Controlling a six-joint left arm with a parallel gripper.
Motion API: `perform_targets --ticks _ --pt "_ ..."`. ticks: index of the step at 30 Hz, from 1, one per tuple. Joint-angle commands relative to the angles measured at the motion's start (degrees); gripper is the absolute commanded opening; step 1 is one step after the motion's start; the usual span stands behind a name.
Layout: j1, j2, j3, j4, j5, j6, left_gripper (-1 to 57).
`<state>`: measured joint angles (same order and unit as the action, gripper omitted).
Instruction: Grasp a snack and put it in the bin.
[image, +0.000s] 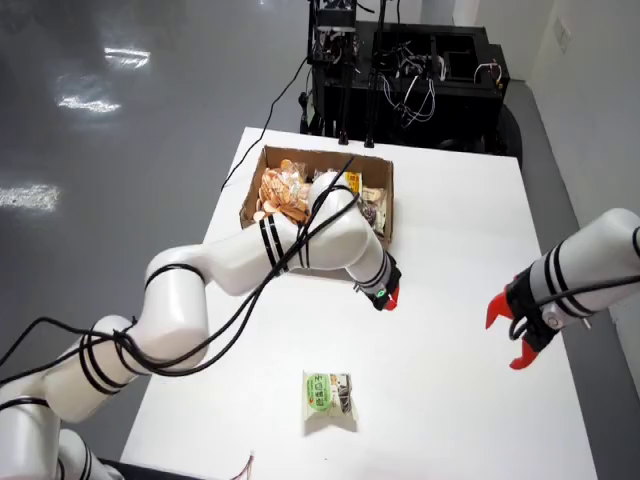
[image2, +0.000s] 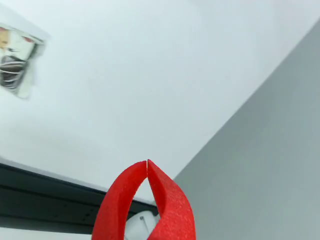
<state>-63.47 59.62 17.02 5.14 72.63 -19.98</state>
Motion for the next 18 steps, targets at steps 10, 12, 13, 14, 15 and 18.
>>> perform_targets --ticks 10,12,13,14,15,18 --pt "0.5 -13.2 22.1 4.6 -0.5 -11.5 2.1" --pt "0.6 -14.6 24.4 4.8 -0.6 -12.7 3.9" --pt "0.6 -15.3 25.5 5.0 -0.6 -13.3 4.8" --pt "0.7 -16.0 26.6 5.1 -0.6 -13.9 5.8" --pt "0.8 -16.7 27.7 5.2 -0.7 -14.6 6.7" --pt "1.2 -18.7 30.9 5.3 -0.7 -16.6 9.6"
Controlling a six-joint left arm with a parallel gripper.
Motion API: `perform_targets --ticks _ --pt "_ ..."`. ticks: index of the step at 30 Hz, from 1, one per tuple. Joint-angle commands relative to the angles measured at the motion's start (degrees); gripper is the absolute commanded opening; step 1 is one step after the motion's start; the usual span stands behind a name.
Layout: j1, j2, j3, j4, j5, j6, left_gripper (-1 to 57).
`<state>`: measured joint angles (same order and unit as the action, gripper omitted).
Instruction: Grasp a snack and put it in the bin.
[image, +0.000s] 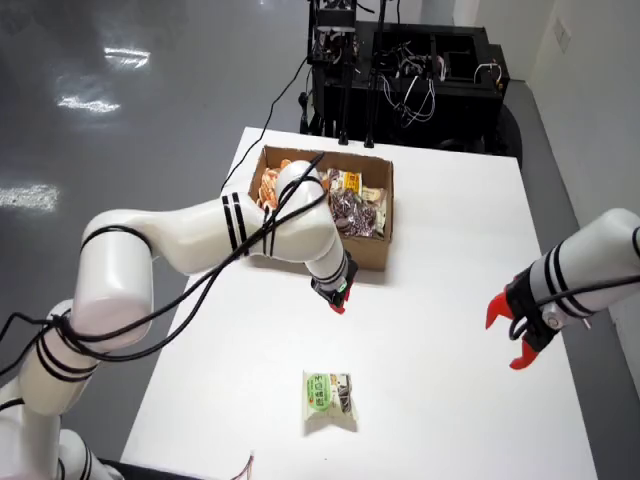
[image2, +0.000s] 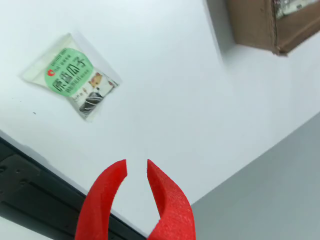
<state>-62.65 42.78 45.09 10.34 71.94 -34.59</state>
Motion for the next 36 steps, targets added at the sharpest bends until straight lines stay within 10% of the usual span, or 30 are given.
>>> perform_targets --ticks 1,26,36 --pt "0.6 -2.5 3.9 0.2 -0.1 -2.6 10.6" --pt "1.2 -21.3 31.5 3.4 -8.6 -20.0 24.7" --pt "0.3 -20.5 32.8 3.7 -14.1 -25.4 41.2"
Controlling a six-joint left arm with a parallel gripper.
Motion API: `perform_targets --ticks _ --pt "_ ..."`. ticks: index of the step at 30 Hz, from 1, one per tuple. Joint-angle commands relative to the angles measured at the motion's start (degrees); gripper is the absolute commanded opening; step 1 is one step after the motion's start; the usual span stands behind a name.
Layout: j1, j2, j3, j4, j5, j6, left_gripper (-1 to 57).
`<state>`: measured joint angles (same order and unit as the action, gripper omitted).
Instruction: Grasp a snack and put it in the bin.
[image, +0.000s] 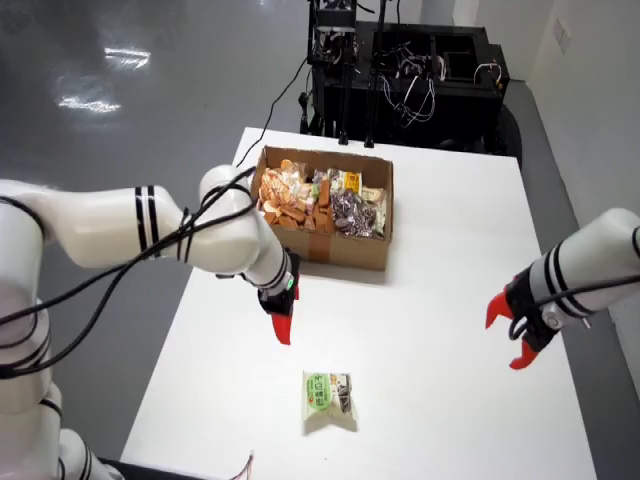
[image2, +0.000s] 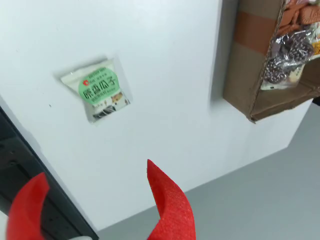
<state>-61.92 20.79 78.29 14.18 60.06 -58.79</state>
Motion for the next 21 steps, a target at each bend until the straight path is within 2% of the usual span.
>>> perform_targets --ticks 1,8,21 --pt "-0.6 2.1 -0.5 -0.1 -2.7 -1.6 42.2" --pt "-1.6 8.0 -3.1 -0.1 -4.3 -4.5 45.9" --pt "-1.3 17.5 -9.7 0.8 -4.8 -9.8 47.5"
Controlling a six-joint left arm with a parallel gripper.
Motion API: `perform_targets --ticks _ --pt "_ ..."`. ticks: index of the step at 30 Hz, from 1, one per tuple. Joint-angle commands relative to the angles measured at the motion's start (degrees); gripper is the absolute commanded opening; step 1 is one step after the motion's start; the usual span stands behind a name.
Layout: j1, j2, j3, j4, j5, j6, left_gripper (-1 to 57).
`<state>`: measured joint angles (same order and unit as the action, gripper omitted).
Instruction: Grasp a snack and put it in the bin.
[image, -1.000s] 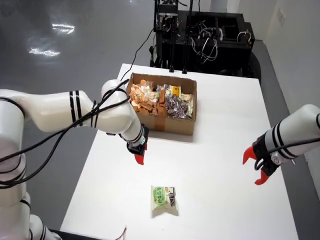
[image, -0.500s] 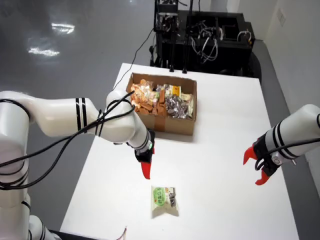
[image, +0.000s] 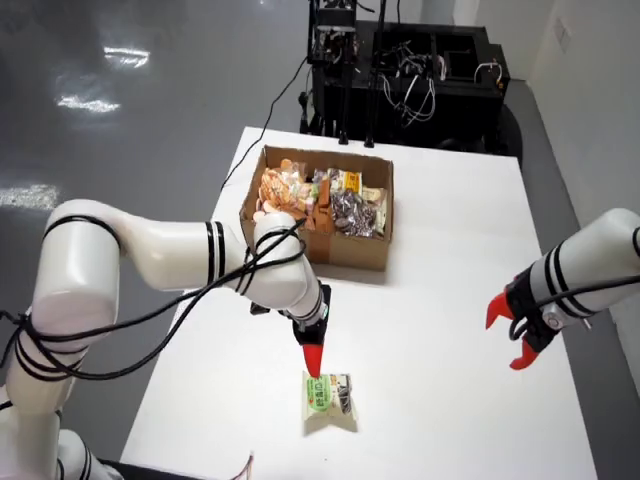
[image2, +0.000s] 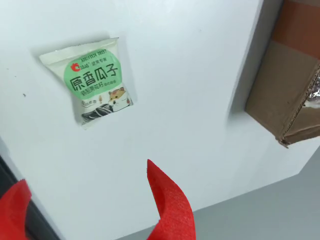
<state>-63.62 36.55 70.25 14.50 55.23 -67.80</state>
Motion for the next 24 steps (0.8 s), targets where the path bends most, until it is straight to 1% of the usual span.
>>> perform_targets --ticks 1,10,24 --pt "0.5 2.3 -2.2 0.6 0.0 -1.0 47.5" --pt "1.5 6.9 -4.4 1.1 0.0 -4.3 48.1" --pt "1.5 12.2 -4.9 1.1 -2.0 -7.6 48.1"
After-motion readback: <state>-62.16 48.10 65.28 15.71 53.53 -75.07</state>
